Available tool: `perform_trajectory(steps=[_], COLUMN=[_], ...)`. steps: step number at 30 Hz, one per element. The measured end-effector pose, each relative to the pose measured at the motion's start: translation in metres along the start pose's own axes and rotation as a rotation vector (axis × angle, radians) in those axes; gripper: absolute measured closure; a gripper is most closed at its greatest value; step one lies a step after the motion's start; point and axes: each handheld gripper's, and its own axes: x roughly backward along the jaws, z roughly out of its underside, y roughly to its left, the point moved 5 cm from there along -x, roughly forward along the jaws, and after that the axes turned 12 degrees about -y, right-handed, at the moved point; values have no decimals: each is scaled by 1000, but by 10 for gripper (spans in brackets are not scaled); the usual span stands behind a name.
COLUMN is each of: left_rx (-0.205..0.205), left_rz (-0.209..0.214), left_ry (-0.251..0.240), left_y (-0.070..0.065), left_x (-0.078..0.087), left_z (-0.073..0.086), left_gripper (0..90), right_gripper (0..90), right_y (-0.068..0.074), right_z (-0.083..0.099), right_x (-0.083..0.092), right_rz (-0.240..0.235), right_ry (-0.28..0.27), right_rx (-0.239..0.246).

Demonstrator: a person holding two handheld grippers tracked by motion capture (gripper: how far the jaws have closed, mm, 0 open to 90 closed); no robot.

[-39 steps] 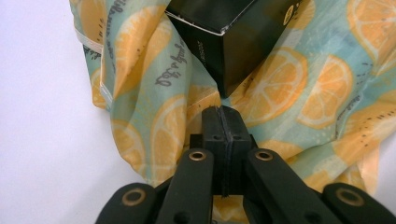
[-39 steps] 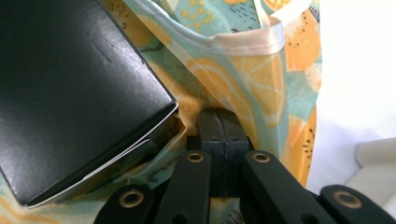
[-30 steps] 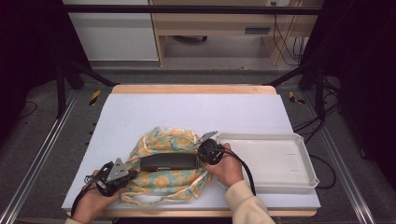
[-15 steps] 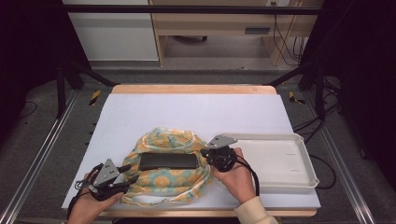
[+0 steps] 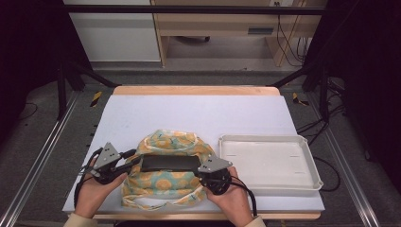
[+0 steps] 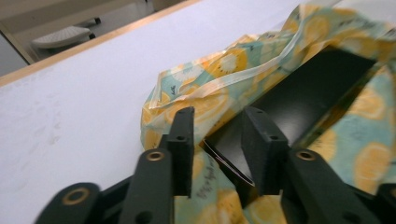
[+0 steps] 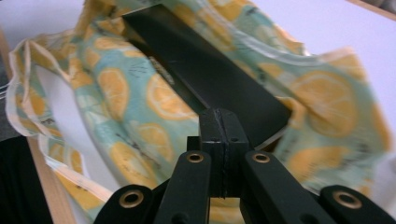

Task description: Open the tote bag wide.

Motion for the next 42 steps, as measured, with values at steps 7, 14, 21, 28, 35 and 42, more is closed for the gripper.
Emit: perform_trajectory(steps=[7,14,21,28,35,42], left_rx=[2,-15,-35,-44,-58,-48], left_rz=[-35,-48,-59,-70,-75,-76], left_ry=[40,111,166,189,209,222], left_y=[14,20,27,30,30,33], left_x=[-25,-38,-42,-44,-45,-45], left_z=[12,30,41,46,49,53], left_gripper=[772,811,826,828,834,843], right_gripper=[900,900,900,900,900,900], right_y=[15,19,17,18,18,16], right_z=[14,22,29,36,37,39], right_x=[-20,-32,-41,-44,-42,-39], right_rz=[-33,-26,-17,-24,-32,-38], right_ry=[64,116,156,195,200,188], right_rx=[27,38,19,5,-16,-52])
